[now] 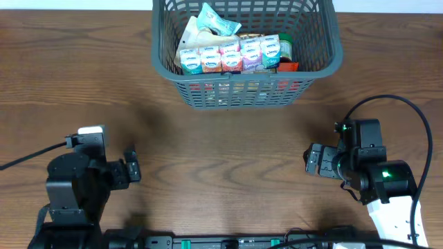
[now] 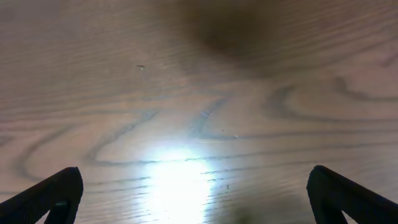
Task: Pack container
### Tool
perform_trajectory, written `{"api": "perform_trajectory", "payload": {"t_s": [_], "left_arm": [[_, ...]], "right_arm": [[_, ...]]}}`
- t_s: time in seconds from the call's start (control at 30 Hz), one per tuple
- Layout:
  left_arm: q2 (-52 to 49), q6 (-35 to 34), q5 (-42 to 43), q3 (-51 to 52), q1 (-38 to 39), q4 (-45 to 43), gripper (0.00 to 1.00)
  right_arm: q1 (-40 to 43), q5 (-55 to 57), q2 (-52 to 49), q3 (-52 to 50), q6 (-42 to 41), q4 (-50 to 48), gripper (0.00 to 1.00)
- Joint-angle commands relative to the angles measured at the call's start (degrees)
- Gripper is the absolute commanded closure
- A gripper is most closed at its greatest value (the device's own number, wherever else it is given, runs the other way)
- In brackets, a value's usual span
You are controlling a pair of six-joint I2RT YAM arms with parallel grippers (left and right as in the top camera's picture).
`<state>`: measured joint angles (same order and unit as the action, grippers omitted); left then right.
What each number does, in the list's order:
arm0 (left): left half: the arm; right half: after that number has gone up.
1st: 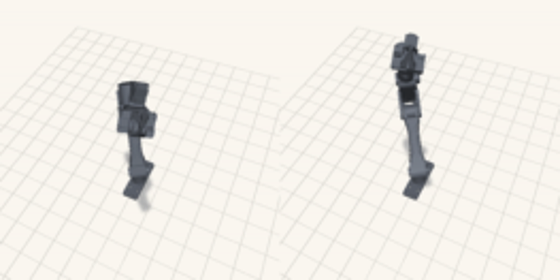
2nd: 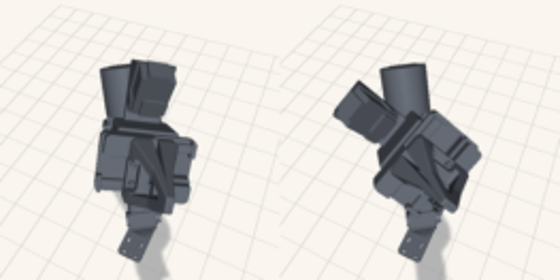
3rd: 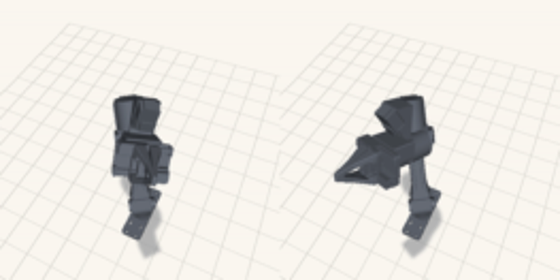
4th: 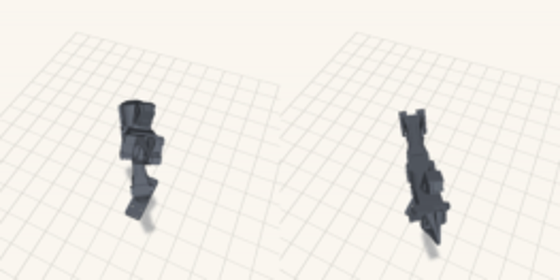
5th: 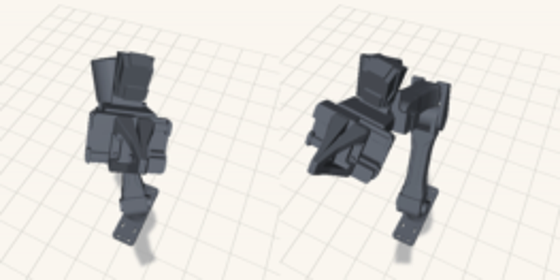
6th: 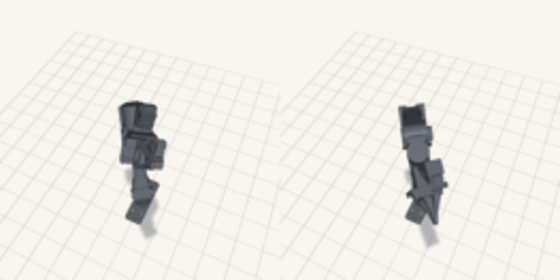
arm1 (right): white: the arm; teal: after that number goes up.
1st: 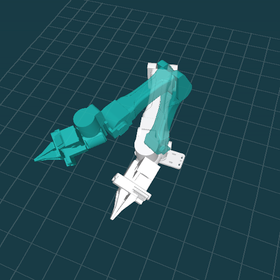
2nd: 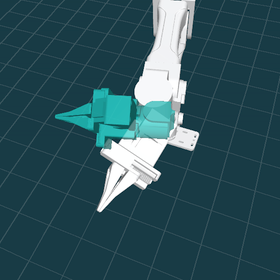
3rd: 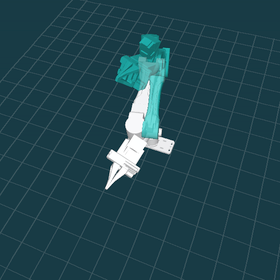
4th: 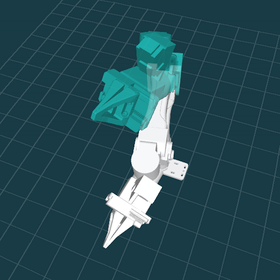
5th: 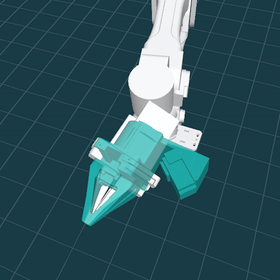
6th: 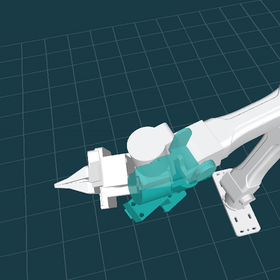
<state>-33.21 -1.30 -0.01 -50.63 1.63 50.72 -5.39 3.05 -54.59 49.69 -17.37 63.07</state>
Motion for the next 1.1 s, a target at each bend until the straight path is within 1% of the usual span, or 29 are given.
{"api": "perform_trajectory", "payload": {"t_s": [0.0,0.67,0.9,1.0,1.07], "left_arm": [[-0.1,-0.5,-0.6,0.3,0.2,-0.2,0.01],[-0.1,-0.5,-0.6,0.3,0.2,-0.2,0.01],[-0.1,-0.5,-0.6,0.3,0.2,-0.2,0.02],[-0.1,-0.5,-0.6,0.3,0.2,-0.2,0.02],[-0.1,-0.5,-0.6,0.3,0.2,-0.2,0.02]], "right_arm": [[-0.7,0.2,0.1,-0.3,-2.3,-0.3,0.01],[-0.8,0.1,0.1,-0.3,-2.3,-0.3,0.01],[-1.0,3.2,6.7,-1.0,-0.6,-0.5,0.01],[-1.0,3.1,13.2,-4.3,2.7,-2.3,0.01],[-1.0,3.1,18.8,-8.4,4.0,-5.4,0.01]]}}
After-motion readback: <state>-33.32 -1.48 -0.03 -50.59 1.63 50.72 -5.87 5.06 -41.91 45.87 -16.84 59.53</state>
